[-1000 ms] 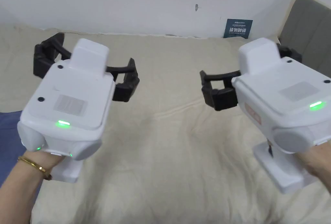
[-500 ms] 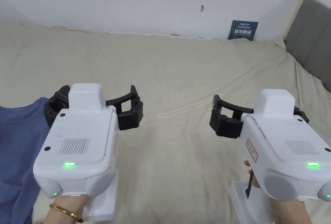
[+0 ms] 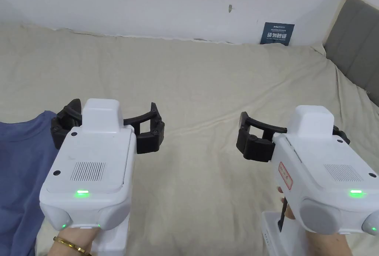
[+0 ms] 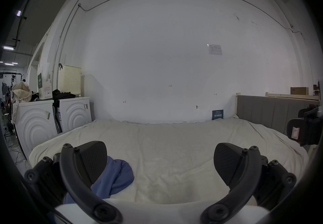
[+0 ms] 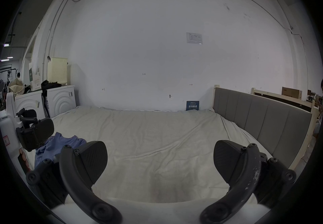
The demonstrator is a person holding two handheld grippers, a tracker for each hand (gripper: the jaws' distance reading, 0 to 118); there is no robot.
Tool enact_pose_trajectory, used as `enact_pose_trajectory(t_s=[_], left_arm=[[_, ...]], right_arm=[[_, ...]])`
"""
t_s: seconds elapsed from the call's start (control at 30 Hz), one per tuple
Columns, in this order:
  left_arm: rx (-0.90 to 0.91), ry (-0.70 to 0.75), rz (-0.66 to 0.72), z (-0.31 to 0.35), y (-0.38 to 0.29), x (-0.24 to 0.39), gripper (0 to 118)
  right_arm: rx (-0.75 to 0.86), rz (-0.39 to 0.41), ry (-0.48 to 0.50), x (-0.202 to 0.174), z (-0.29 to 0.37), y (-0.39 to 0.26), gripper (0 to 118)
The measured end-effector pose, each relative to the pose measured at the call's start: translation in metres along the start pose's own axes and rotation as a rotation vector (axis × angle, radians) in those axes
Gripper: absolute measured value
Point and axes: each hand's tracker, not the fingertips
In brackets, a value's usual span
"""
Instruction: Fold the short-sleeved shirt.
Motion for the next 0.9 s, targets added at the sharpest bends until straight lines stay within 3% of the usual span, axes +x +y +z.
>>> enact_pose_trajectory(t_s=[0.37,0.4,0.43,0.47,0.5,0.53,0.57,0.6,0.9], left_arm=[[-0.011,0.009,-0.008,0.002,0.000,0.000,116],[-0.011,0.009,-0.010,0.004,0.001,0.000,100],[-0.007,0.009,-0.013,0.004,0.001,0.001,76],[-0.004,0.008,-0.017,0.004,0.002,0.001,45],[-0.006,0.004,-0.021,0.003,0.004,0.001,15],[-0.008,0.006,-0.021,0.003,0.006,0.001,9],[-0.009,0.004,-0.022,0.004,0.008,0.001,8],[-0.008,-0.008,-0.028,0.005,0.010,0.001,0],[-0.001,-0.006,-0.027,0.006,0.009,0.001,0]], right_arm=[[0.001,-0.001,-0.005,0.000,0.002,0.000,115],[0.013,0.000,-0.005,-0.001,0.003,-0.003,99],[0.021,0.004,-0.003,-0.002,0.004,-0.005,78],[0.022,0.010,-0.003,-0.003,0.003,-0.005,56],[0.023,0.013,-0.002,-0.003,0.002,-0.006,26],[0.021,0.014,-0.008,-0.003,0.002,-0.007,4],[0.022,-0.006,-0.016,-0.004,0.006,-0.010,1],[0.023,-0.017,-0.004,-0.005,0.009,-0.013,1],[0.012,0.000,0.000,0.001,0.011,0.005,1]])
